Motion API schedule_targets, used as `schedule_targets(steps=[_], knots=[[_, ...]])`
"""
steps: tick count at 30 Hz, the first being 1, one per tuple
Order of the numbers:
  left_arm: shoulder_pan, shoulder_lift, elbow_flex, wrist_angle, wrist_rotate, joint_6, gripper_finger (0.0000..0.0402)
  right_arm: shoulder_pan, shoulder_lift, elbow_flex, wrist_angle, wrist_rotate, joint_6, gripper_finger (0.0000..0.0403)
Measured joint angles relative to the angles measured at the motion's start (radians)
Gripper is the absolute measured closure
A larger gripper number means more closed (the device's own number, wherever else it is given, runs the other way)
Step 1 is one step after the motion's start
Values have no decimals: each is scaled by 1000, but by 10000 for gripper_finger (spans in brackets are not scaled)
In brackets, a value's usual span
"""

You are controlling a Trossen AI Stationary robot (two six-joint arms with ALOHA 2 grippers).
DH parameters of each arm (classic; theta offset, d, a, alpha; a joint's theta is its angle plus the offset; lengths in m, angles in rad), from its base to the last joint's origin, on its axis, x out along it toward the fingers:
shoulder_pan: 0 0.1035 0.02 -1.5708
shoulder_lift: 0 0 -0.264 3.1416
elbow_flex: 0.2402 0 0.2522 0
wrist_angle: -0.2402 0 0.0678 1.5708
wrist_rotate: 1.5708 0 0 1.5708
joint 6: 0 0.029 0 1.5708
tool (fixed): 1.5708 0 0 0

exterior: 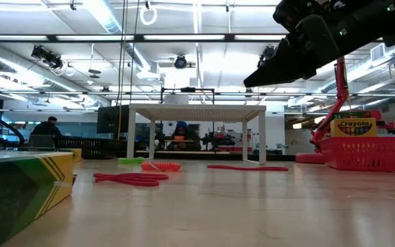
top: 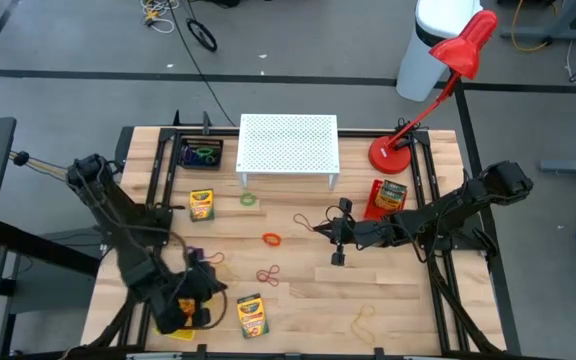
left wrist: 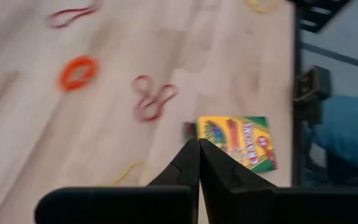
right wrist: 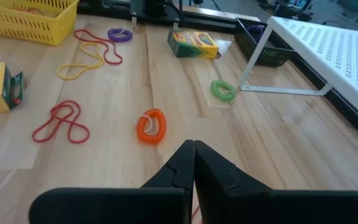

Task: Pick & Place Office Desk Supplies
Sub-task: Put the red rubber band into the yellow bin

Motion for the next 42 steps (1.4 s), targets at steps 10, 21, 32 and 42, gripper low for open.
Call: schedule_targets(steps=[10, 21, 32, 42], knots=[[225, -15, -473, 1178, 299, 545, 397, 0, 0, 0, 32, 0, 0, 386], [478, -16, -749, 1930, 130, 843, 385, 0, 0, 0, 28, 0, -2, 386], [664, -15, -749, 1729, -38, 790, 396, -50, 0, 0, 147, 59, 143, 386], [723, -28, -749, 1506, 242, 662, 389, -85, 69, 0, 182, -44, 135, 386]])
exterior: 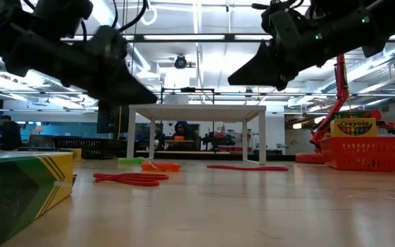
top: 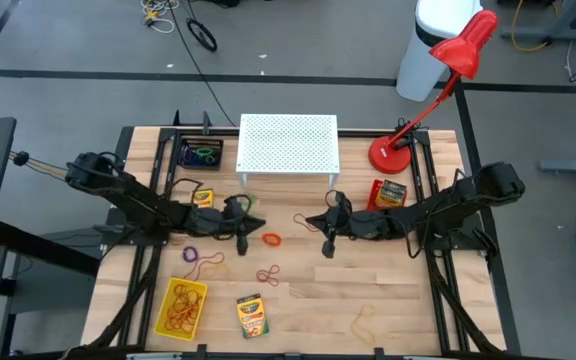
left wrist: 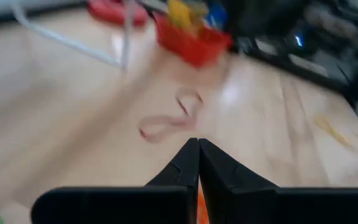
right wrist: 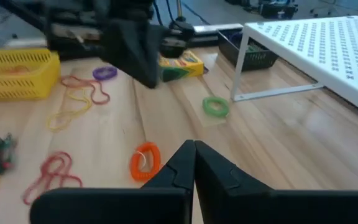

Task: Pick & Place Office Desk Supplies
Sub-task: Put the red rubber band into the yellow bin

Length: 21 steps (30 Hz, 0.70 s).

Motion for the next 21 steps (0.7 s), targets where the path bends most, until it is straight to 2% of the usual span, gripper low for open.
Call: schedule_targets(steps=[2, 6, 8, 12, 16, 19, 21], knots=[[-16, -23, 17, -109, 48, -37, 392, 0, 10, 0, -3, 0, -12, 386], [-72, -89, 126, -560, 110, -142, 384, 0, 14, 0, -5, 0, -19, 386], [-105, -115, 205, -776, 111, -185, 372, 0, 15, 0, -11, 0, -23, 386], [-169, -121, 328, -1068, 111, -248, 341, 0, 15, 0, -21, 0, -38, 386], [-216, -101, 367, -1258, 191, -348, 312, 0, 16, 0, -25, 0, -38, 386], [-248, -80, 356, -1302, 290, -407, 295, 0, 16, 0, -25, 0, -39, 386], [-277, -61, 348, -1315, 321, -418, 286, 0, 16, 0, -26, 0, -39, 386]])
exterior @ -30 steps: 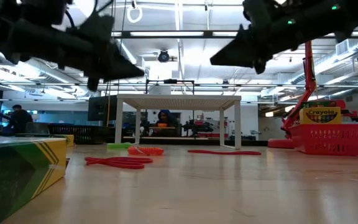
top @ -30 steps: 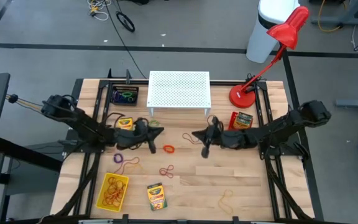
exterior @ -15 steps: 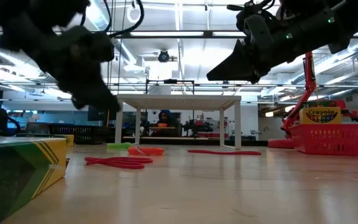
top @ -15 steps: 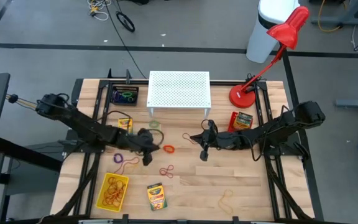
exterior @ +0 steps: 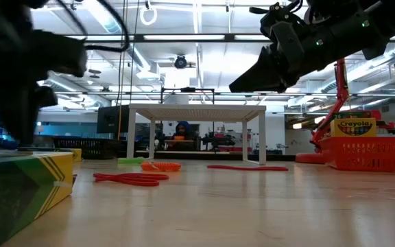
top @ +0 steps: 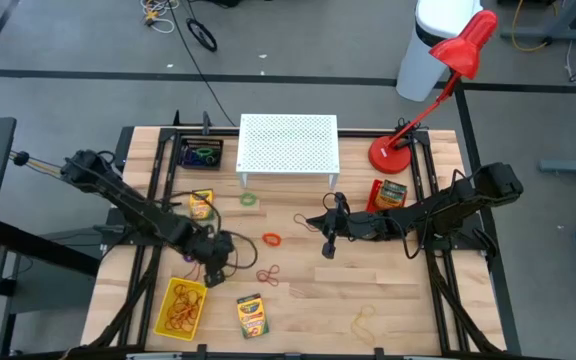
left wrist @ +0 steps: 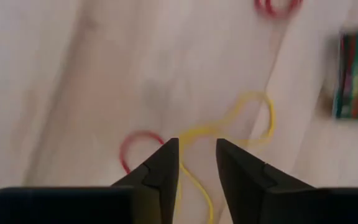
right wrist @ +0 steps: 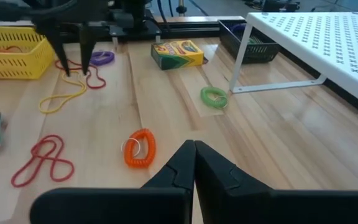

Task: Pick & Place Office Desk Supplies
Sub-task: Put the red rubber band into the yellow bin

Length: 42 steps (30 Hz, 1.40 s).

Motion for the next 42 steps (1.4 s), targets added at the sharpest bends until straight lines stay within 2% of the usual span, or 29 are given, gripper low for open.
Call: schedule_targets(steps=[3, 10, 17, 21, 27, 35, 42], knots=[[-41, 38, -2, 15, -14, -4, 275, 0, 0, 0, 1, 0, 0, 386], [-80, 136, -3, 20, -127, 18, 271, 0, 0, 0, 1, 0, 0, 386], [-71, 176, 0, 23, -97, 72, 273, 0, 0, 0, 2, 0, 0, 386], [-71, 177, 0, 29, -93, 92, 301, 0, 0, 0, 1, 0, 0, 386], [-71, 177, 6, 35, -84, 130, 387, 0, 0, -1, 2, 0, 1, 386], [-60, 148, 106, -57, -113, 212, 395, 0, 0, -1, 2, 0, 1, 386], [-25, 42, 133, -99, -161, 201, 396, 0, 0, -1, 1, 0, 1, 386]])
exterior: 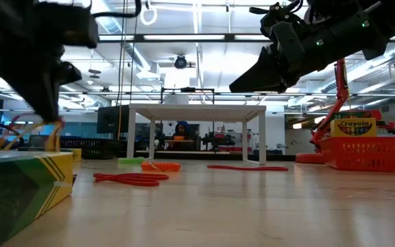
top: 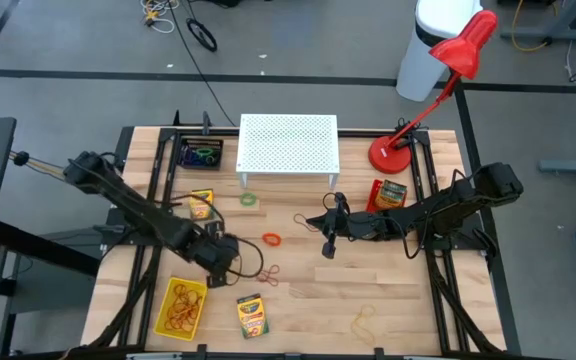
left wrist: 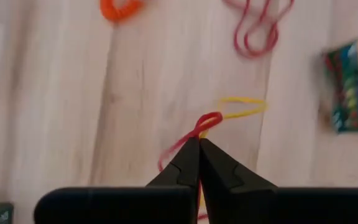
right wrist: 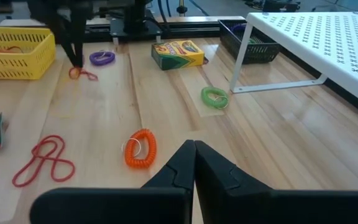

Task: Pick & Place Office Desk Supplies
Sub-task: Put the red rubber band into the yellow bin

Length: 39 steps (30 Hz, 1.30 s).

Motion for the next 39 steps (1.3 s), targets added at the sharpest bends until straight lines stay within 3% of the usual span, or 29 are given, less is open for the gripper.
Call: schedule_targets(steps=[6, 12, 19, 22, 25, 32, 39], knots=[[6, -145, 0, -31, -70, -25, 395, 0, 0, 0, 2, 0, 1, 386], [13, -269, 0, -32, -77, -66, 395, 0, 0, 0, 1, 0, 2, 386], [5, -311, 0, -39, 62, -85, 395, 0, 0, 0, 0, 0, 5, 386], [5, -312, 0, -56, 90, -100, 396, 0, 12, 0, 5, -1, 5, 386], [5, -291, 1, -124, 32, -150, 391, 0, 33, -1, 12, 0, 5, 386], [6, -136, 1, -165, 5, -192, 393, 0, 65, -1, 53, -2, -2, 386], [6, -12, 1, -126, 85, -156, 324, 0, 66, -1, 56, -8, -10, 386]])
